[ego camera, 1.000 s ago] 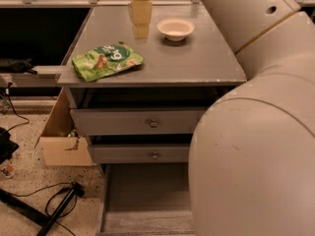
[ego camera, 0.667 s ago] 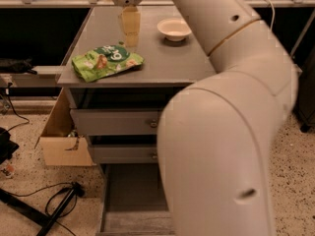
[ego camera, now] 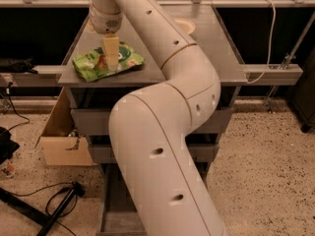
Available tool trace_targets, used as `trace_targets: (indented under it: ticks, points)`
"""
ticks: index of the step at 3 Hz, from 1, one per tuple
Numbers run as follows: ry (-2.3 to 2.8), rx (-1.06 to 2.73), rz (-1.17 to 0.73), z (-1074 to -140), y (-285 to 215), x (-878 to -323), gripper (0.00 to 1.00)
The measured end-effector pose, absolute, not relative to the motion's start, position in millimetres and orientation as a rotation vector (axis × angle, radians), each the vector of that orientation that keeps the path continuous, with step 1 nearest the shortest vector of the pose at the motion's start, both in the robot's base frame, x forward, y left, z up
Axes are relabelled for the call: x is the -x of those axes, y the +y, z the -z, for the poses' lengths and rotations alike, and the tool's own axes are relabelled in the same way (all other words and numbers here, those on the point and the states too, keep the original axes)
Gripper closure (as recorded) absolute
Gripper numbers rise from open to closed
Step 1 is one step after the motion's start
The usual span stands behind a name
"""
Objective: Place green rice chip bag into bottom drawer
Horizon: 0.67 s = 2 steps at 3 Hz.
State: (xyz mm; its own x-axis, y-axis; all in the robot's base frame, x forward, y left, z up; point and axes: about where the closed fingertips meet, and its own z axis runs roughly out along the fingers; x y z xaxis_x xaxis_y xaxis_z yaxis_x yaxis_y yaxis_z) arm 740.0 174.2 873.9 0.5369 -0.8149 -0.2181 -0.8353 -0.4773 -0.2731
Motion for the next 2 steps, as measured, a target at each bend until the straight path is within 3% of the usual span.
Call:
trace_targets:
  ticks: [1, 2]
  points:
    - [1.339, 2.453, -0.134, -843.1, 203.5, -748.6, 0.00]
    - [1.304, 2.471, -0.159, -830.3, 232.1, -747.3, 0.26]
